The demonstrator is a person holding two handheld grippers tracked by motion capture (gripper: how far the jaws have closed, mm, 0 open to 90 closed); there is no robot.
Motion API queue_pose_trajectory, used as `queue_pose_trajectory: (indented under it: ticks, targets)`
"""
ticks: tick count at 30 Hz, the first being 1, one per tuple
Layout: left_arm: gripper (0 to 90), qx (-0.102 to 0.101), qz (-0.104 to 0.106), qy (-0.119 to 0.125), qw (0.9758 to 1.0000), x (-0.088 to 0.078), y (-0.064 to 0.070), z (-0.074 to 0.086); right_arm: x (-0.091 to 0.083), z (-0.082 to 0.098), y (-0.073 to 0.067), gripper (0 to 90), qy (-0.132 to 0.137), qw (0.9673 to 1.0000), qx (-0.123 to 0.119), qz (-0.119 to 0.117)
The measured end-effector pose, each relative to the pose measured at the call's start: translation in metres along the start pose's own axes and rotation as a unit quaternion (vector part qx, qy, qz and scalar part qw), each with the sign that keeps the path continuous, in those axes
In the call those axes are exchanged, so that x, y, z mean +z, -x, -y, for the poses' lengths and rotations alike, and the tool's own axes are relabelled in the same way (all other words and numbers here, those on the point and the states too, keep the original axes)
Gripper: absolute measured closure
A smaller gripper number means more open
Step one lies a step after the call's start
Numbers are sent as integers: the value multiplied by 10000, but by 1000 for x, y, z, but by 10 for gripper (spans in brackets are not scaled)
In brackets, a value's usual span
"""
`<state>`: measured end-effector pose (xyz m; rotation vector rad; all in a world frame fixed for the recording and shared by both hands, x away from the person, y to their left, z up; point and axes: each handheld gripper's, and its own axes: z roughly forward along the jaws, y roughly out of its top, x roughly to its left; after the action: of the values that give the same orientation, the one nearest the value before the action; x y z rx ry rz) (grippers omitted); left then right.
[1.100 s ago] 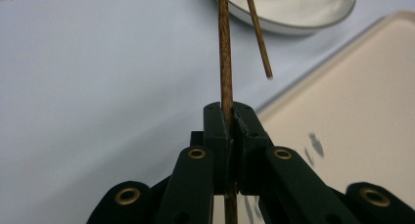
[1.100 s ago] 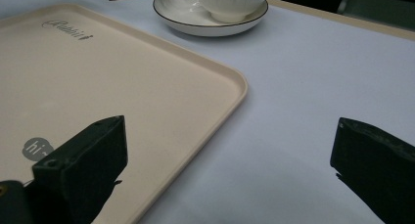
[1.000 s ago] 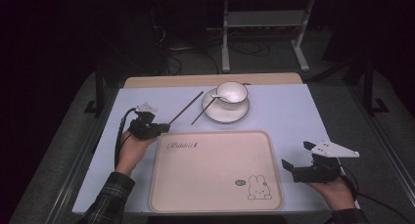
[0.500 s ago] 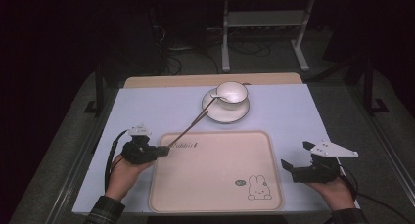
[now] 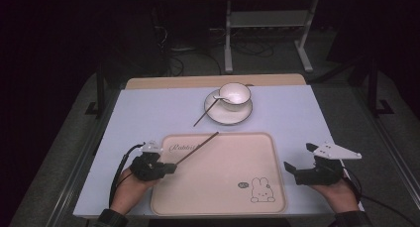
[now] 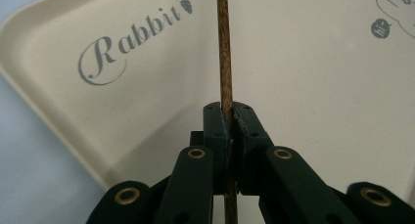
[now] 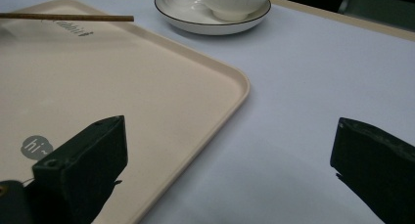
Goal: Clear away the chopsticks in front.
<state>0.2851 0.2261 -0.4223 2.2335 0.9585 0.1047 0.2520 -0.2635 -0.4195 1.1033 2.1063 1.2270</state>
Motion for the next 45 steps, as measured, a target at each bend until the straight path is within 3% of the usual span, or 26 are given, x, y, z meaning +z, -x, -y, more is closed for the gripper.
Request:
queue_pose_trajectory:
  ticks: [7,12,24,26,27,28,30,31,35,40,45]
  targets:
    - [848,198,-186,-312,9991,14,0,0,0,0,0,0,12,10000,-11,-5]
    - [831,105,-115,-240,9996,14,-2,1,0,0,0,0,13,10000,-8,-14]
    - [810,115,-119,-255,9995,14,-1,1,0,0,0,0,12,10000,-7,-14]
    - [723,92,-127,-271,9995,13,0,0,0,0,0,0,16,10000,-8,-15]
    - [723,118,-110,-221,9996,11,0,-1,0,0,0,0,17,10000,-13,-15]
    - [658,60,-81,-52,9999,6,-1,-5,-1,0,1,0,18,10000,-8,-13]
    - [610,18,-29,2,10000,5,-3,-7,-1,0,1,0,19,10000,-8,-12]
    - [543,16,4,122,9999,4,-7,-13,0,0,0,0,12,10000,-5,-15]
    - [415,75,1,224,9997,4,-13,-25,0,0,0,0,7,10000,-2,-16]
    - [347,227,-29,396,9990,13,-21,-52,0,0,0,0,10,10000,6,-16]
    - [338,345,-63,463,9983,22,-27,-74,0,0,-1,0,11,10000,5,-21]
